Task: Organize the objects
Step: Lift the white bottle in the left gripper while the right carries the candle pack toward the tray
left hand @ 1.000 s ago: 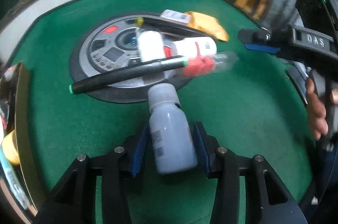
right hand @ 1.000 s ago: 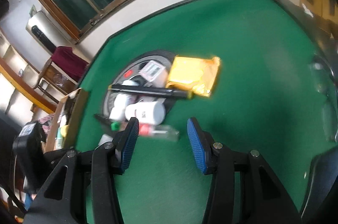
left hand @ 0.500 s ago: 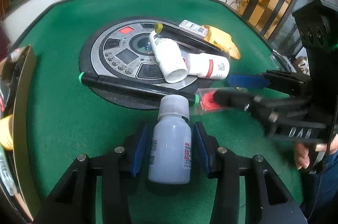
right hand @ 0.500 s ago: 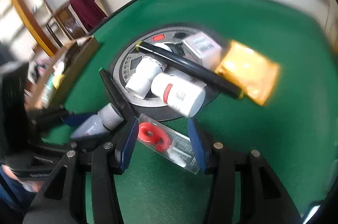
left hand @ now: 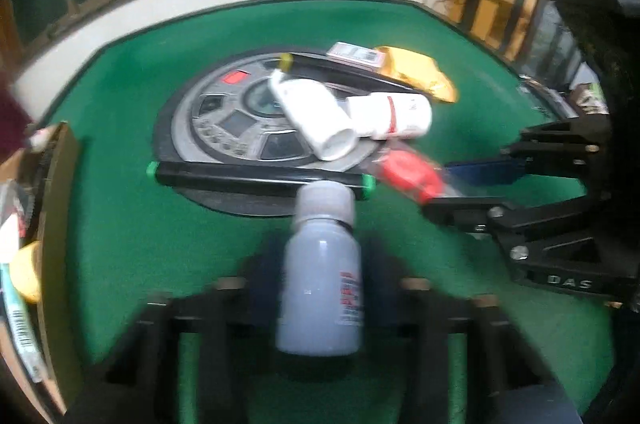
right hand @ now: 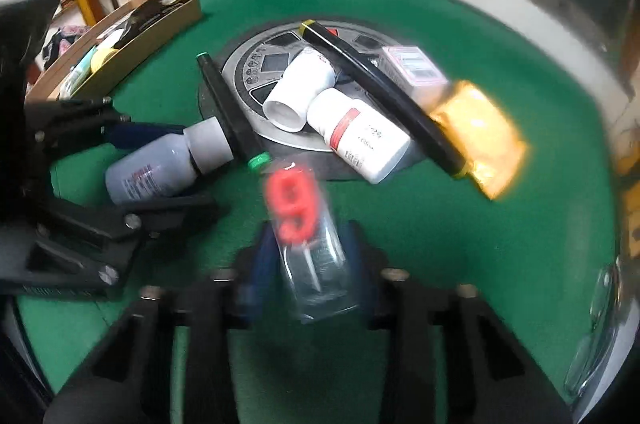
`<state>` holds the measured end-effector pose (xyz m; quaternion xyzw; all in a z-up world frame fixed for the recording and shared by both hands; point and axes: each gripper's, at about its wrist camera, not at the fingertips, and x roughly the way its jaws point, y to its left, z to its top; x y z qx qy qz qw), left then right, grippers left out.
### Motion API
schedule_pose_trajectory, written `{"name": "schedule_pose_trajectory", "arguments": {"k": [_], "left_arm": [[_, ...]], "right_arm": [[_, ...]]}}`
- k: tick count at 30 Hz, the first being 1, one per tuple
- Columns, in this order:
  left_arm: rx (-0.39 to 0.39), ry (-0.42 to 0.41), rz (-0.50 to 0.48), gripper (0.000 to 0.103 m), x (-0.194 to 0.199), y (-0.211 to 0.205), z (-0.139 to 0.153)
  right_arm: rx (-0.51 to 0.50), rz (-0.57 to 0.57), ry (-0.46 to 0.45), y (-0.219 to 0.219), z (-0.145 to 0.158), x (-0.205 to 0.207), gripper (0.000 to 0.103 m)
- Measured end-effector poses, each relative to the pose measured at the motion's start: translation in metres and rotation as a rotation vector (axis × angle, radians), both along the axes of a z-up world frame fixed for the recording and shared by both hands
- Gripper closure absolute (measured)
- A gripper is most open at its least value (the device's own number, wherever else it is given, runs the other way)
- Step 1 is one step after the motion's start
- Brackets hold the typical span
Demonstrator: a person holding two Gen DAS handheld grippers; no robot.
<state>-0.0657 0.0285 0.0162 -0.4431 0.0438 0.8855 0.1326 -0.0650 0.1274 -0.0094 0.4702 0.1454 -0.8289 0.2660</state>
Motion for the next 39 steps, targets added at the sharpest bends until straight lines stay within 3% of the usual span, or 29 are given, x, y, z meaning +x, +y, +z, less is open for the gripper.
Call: {"name": "schedule_pose_trajectory", "arguments": {"k": [3,7,15,22,27,39], "left_arm": [[0.025,-0.002,0.01,0.074,0.001,-0.005,0.001],[0.057,-0.015,0.023,0.074,0.004,-0.008,0.002],[0.096,0.019,0.101,0.074,0.024,-0.017,0.013],[0.052,0.082,0.193,0.074,0.044,-0.029,0.024],[0.051,0.082,0.211,0.074,0.053,-0.037,0.024],[0.049,0.173,0.269,0.074,0.074,-0.062,0.048]], "right_arm": [[-0.003,-0.045,-0.006,0.004,0.001,-0.001,0.079],[-0.092,-0.072,-0.025,0.016,0.016,-0.002,0.079],[-0.208,-0.04,-0.057,0.014,0.028,0.008,0.079],[-0.211,0.013,-0.036,-0.009,0.037,0.029,0.078],[-0.21,0.028,-0.031,-0.02,0.037,0.037,0.078],[-0.238,0.013,-0.037,-0.04,0.034,0.046,0.078]]}}
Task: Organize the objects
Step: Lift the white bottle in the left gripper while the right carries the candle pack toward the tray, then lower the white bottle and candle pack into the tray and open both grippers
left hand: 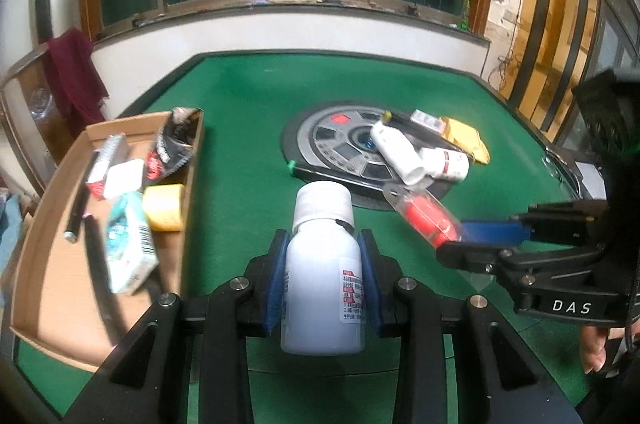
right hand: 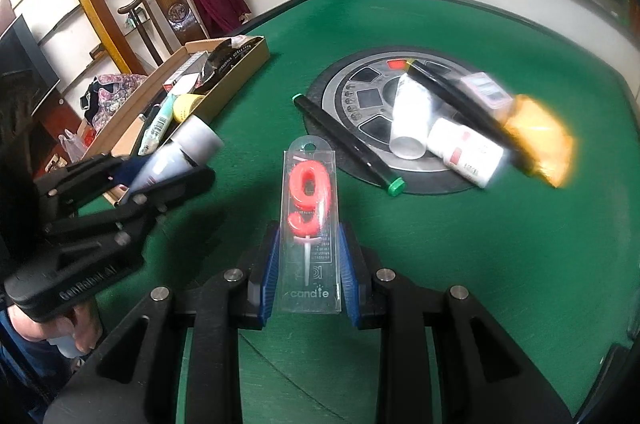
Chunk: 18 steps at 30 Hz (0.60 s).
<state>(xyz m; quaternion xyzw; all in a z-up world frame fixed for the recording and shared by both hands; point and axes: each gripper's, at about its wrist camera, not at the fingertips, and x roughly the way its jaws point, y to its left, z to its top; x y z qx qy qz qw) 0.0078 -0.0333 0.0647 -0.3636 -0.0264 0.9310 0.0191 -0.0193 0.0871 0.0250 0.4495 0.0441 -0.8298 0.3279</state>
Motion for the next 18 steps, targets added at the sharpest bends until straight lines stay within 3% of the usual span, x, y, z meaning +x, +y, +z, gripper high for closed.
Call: {"name": "schedule_pose_trajectory", "arguments": {"k": [18], "left_arm": [[0.002,0.098,0.108,0.074,0.029,-0.049,0.024]], "right_arm": [[-0.049,0.028,-0.003,-0.049,0.01,0.014,0.078]]}}
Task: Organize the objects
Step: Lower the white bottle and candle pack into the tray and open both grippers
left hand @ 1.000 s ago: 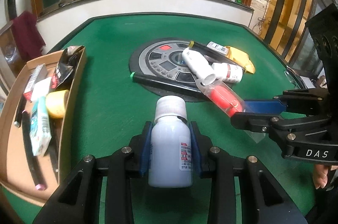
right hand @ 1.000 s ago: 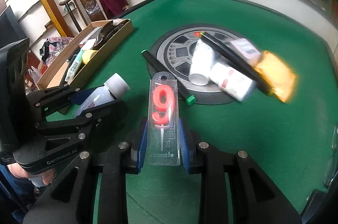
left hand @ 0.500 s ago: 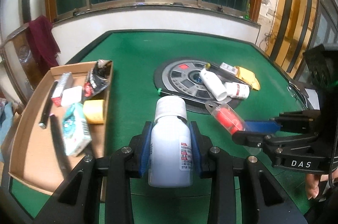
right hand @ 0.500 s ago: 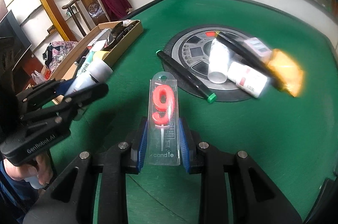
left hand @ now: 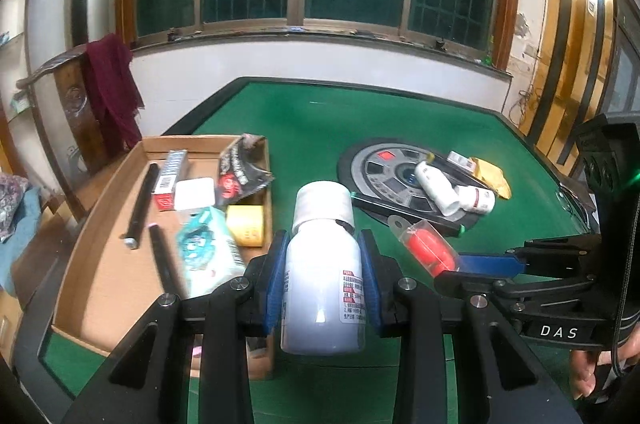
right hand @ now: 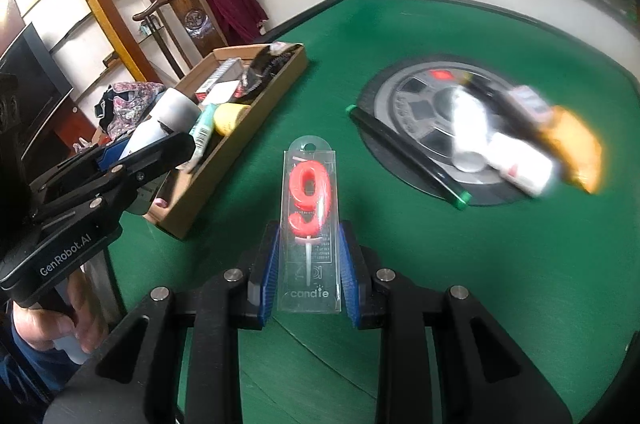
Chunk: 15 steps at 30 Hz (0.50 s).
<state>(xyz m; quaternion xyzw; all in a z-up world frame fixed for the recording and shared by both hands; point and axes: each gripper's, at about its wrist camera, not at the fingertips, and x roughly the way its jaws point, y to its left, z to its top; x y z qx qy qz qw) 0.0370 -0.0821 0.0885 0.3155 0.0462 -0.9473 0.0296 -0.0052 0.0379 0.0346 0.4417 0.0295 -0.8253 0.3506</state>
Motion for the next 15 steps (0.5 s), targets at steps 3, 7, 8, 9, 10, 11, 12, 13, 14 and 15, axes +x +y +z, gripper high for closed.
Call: {"name": "schedule_pose_trajectory", "arguments": {"k": [3,7,8,9,10,11,12,13,14,15], "left_arm": [[-0.001,0.007,0.027,0.073,0.002,-0.011,0.0],[0.001,0.015,0.07,0.073,0.006,-0.029,-0.002],[0.007,0.018,0.085,0.073,0.007,-0.035,-0.002],[0.012,0.017,0.096,0.073,0.007,-0.042,-0.003],[0.016,0.017,0.109,0.073,0.008,-0.048,-0.004],[0.02,0.018,0.121,0.073,0.01,-0.054,-0.004],[0.024,0.017,0.134,0.073,0.01,-0.06,-0.006],[0.028,0.015,0.144,0.073,0.01,-0.065,-0.007],[0.031,0.012,0.155,0.073,0.01,-0.071,-0.009],[0.034,0.011,0.17,0.073,0.011,-0.077,-0.011]], "right_arm": [[0.004,0.016,0.002,-0.016,0.003,0.001,0.078],[0.01,0.035,0.013,-0.04,0.01,0.0,0.078],[0.013,0.041,0.018,-0.046,0.012,0.0,0.078],[0.015,0.046,0.023,-0.053,0.013,0.001,0.078],[0.016,0.054,0.027,-0.06,0.015,0.0,0.078],[0.016,0.06,0.028,-0.066,0.015,0.0,0.078],[0.018,0.064,0.029,-0.073,0.016,-0.001,0.078],[0.019,0.069,0.029,-0.081,0.016,-0.002,0.078],[0.02,0.075,0.028,-0.087,0.016,-0.002,0.078],[0.023,0.082,0.027,-0.094,0.016,-0.003,0.078]]}}
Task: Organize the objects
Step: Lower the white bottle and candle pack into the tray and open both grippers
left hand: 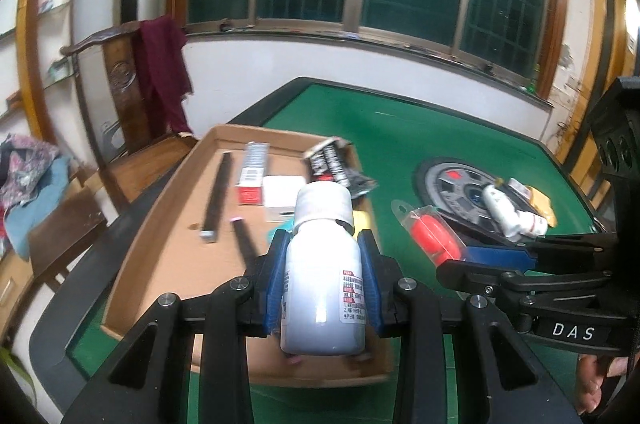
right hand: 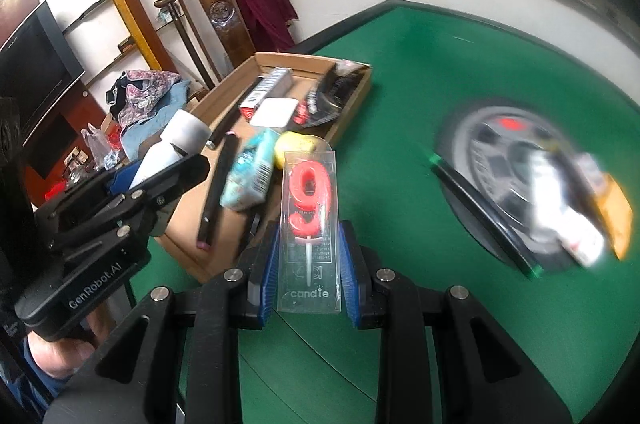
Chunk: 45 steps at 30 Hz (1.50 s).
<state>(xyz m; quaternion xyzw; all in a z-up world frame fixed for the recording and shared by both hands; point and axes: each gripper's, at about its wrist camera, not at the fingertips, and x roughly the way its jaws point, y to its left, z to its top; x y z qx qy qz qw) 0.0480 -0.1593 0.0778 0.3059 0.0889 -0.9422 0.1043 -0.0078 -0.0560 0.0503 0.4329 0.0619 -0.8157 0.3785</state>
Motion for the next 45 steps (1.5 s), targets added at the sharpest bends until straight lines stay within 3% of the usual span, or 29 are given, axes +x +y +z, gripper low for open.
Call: {"name": "schedule_pose_trajectory", "arguments": {"k": [7,16,32,45], "left_arm": [[0.018,-0.021,0.061,0.073,0.001,-0.03,-0.016],[0.03,-0.047,0.114,0.073,0.001,-0.056,-0.032],[0.039,-0.081,0.136,0.073,0.002,-0.072,-0.045],[0.126,-0.129,0.142,0.073,-0.001,-0.086,-0.055]], "right_arm": [[0.03,0.052,-0.009,-0.047,-0.009,0.002,0.078],[0.06,0.079,-0.029,-0.077,-0.023,0.0,0.078],[0.089,0.059,-0.022,-0.118,-0.029,-0.027,0.078],[0.101,0.015,-0.026,-0.148,-0.037,-0.048,0.078]]}}
